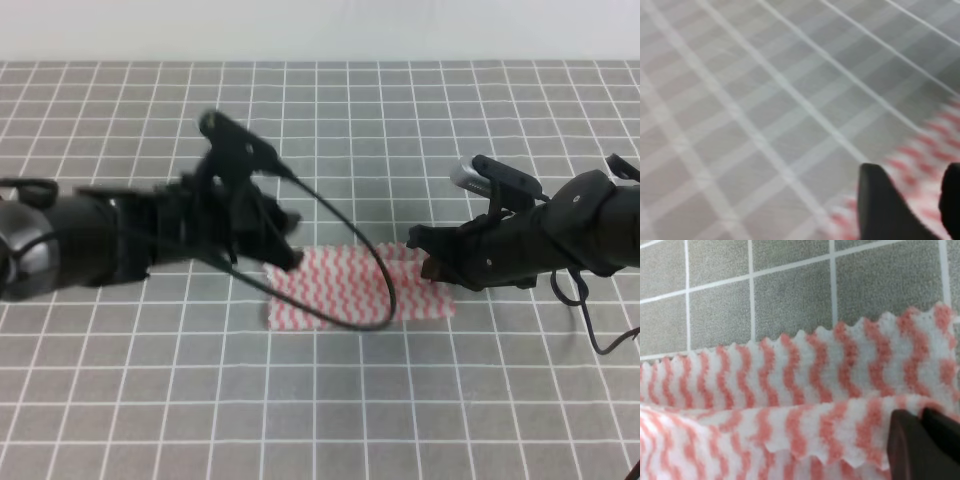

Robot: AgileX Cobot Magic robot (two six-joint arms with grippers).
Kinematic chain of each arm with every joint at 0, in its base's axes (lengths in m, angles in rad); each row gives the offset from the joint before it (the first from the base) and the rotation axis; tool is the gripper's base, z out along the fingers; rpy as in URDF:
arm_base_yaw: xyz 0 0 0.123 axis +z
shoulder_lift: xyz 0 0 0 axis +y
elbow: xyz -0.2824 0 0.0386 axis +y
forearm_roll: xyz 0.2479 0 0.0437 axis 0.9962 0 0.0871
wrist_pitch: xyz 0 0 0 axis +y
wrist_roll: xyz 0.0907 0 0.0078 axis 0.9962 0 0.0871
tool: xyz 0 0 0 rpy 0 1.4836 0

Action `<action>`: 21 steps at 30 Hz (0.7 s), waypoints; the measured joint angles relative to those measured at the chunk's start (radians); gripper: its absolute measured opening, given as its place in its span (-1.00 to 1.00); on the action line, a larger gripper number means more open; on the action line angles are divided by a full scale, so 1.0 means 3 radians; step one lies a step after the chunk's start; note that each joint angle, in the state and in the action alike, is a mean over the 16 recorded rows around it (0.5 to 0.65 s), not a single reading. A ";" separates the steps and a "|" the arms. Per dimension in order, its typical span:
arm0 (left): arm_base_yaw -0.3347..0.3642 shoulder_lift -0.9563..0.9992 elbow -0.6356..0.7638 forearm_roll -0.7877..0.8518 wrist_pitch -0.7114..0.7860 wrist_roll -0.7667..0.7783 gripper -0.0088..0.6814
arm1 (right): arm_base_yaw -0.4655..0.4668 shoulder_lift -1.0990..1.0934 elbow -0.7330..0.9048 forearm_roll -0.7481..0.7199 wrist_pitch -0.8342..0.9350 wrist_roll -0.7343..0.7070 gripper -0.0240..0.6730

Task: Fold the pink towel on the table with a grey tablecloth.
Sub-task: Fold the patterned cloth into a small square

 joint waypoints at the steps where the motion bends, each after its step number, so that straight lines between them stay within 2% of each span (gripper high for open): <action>1: 0.0000 0.0013 0.0013 0.0000 0.0042 -0.0024 -0.35 | 0.0000 0.0000 0.0000 0.0000 -0.0001 0.0000 -0.97; 11: 0.0000 0.0293 0.0111 -0.0001 0.0303 0.0081 -0.74 | -0.0001 -0.0012 0.0002 0.0005 -0.0005 0.0002 -0.97; 21: -0.0001 0.0503 0.0110 -0.0046 0.0208 0.0318 -0.79 | -0.0001 -0.0012 0.0002 0.0024 -0.0013 0.0003 -0.96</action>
